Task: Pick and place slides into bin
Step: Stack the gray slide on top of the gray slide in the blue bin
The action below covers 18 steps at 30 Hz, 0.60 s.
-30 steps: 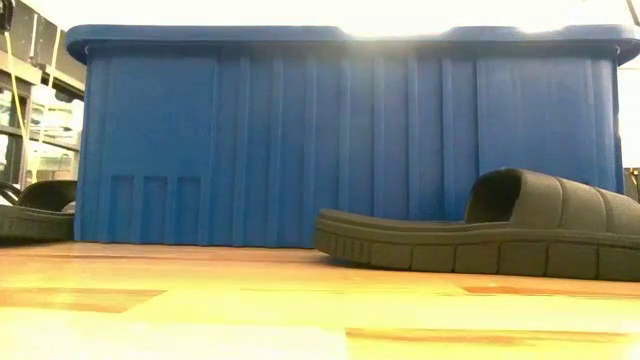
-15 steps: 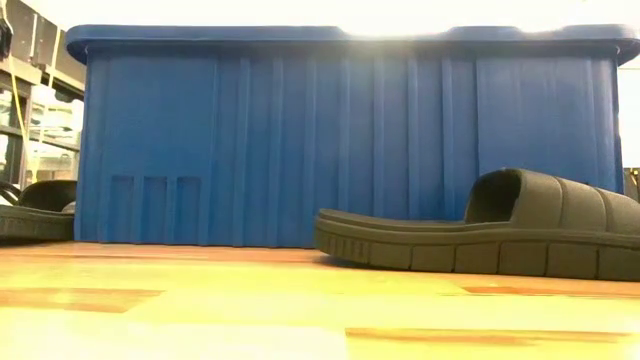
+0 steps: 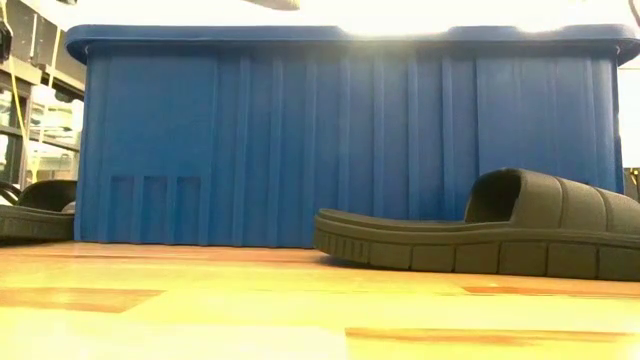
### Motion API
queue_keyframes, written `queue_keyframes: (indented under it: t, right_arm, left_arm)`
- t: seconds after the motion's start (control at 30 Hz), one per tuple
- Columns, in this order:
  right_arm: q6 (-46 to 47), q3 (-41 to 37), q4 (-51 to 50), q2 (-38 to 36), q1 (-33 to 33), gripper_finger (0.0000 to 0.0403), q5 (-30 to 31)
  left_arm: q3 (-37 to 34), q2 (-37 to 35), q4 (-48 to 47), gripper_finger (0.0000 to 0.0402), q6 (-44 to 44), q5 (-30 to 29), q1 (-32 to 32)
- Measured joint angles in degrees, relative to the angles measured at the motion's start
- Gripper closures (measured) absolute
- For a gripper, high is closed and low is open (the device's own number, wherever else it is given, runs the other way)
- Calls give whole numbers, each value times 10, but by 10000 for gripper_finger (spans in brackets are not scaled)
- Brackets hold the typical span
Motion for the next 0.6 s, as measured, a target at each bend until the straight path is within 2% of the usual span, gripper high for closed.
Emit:
queue_keyframes:
  t: [0.13, 0.23, 0.3, 0.37, 0.43, 0.5, 0.6]
  right_arm:
    - [-29, -18, 54, 0, -23, 209, -36]
    - [-77, -44, 145, 3, -35, 208, -77]
    - [-117, -74, 233, 2, -43, 209, -79]
    - [-130, -101, 294, 2, -50, 212, -95]
    - [-140, -128, 359, 3, -60, 216, -131]
    - [-166, -162, 441, 3, -67, 218, -142]
    - [-212, -201, 553, 3, -73, 219, -129]
  left_arm:
    - [-39, -6, 17, 385, -59, -25, 0]
    - [-42, -9, 48, 385, -26, -13, 0]
    - [-42, -9, 120, 386, 42, -12, 0]
    - [-41, -7, 224, 386, 170, -1, 0]
    - [-41, -8, 316, 386, 249, 36, 3]
    - [-42, 1, 386, 386, 324, 74, 22]
    - [-44, 17, 416, 386, 357, 119, 61]
